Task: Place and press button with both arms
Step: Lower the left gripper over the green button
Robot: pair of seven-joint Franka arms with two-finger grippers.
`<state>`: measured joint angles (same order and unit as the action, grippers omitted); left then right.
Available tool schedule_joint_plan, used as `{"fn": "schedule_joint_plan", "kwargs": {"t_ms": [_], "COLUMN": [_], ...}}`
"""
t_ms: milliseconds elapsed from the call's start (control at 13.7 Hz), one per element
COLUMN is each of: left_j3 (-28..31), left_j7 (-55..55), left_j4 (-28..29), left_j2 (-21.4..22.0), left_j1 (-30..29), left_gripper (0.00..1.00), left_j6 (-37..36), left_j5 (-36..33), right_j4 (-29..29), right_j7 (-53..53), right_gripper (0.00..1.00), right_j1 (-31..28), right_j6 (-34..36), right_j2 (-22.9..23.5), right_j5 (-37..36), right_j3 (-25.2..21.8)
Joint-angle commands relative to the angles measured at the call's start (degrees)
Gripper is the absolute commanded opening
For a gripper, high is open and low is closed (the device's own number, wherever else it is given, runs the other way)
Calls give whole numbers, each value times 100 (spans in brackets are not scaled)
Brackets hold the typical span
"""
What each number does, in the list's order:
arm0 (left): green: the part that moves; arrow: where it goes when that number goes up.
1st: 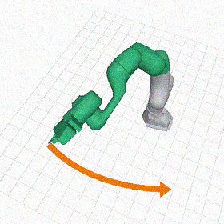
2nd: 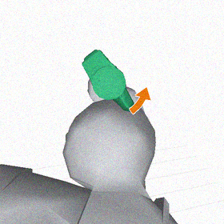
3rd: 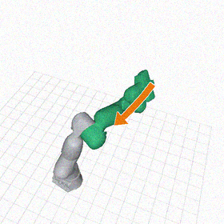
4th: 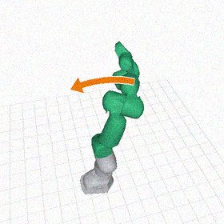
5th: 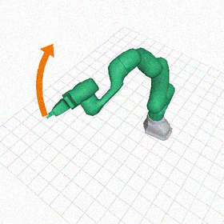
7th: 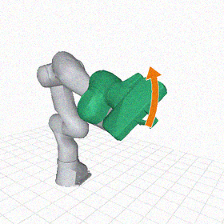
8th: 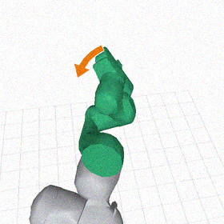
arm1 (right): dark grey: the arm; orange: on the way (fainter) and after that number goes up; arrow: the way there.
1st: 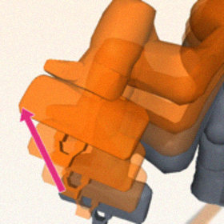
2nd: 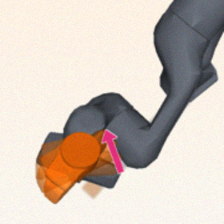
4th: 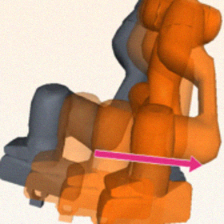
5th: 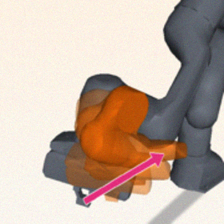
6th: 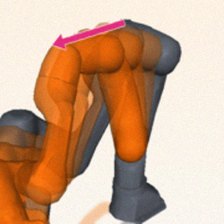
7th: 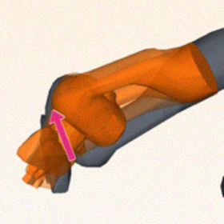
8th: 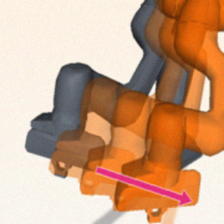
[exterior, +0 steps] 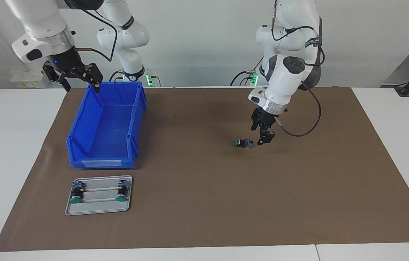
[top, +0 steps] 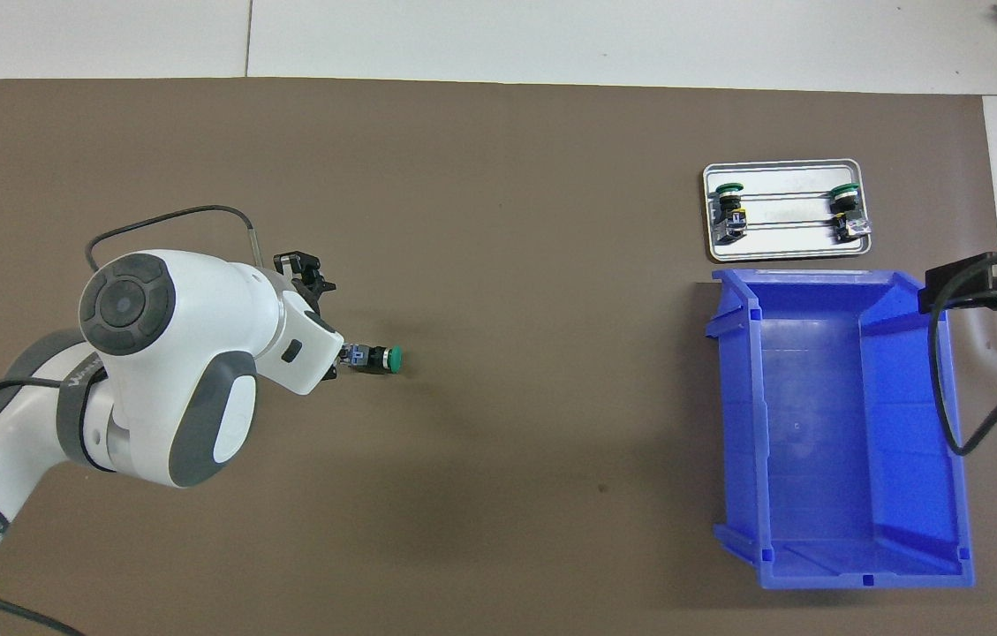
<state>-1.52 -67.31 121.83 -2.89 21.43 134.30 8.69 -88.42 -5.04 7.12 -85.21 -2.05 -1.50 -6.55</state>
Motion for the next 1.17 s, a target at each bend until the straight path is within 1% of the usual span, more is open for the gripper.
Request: {"fn": "schedule_joint_plan", "kwargs": {"t_ms": [0, 292, 511, 657, 803, 949, 1095], "left_j3": [90, 90, 90, 90, 90, 90, 90], "left_j7": [77, 130, 376, 376, 507, 543, 543], "left_j4": [192, 244, 350, 481, 640, 631, 623], "left_j2": [-53, -203, -325, -440, -475, -642, -852], "left_j1": [89, 353, 423, 581, 660, 669, 757], "left_gripper": [97, 98, 98, 98, 98, 98, 98], "left_j6": [298, 316, 377, 526, 851, 965, 1229], "left_j5": [53, 53, 53, 53, 53, 53, 53], "right_j4": [-184, -193, -201, -210, -228, -289, -360], "right_j7": [345, 329, 320, 302, 293, 285, 285], "right_gripper": [100, 100, 100, 100, 100, 100, 100], "right_j1": [-79, -88, -105, -105, -105, -114, -123], "right_j6": [-92, -118, -118, -127, -127, -136, -188], "right_j2": [-164, -164, -164, -173, -173, -208, -243], "right_j5": [-26, -26, -17, -17, -17, -17, -17], "right_j3": [22, 22, 22, 22, 22, 22, 22]}}
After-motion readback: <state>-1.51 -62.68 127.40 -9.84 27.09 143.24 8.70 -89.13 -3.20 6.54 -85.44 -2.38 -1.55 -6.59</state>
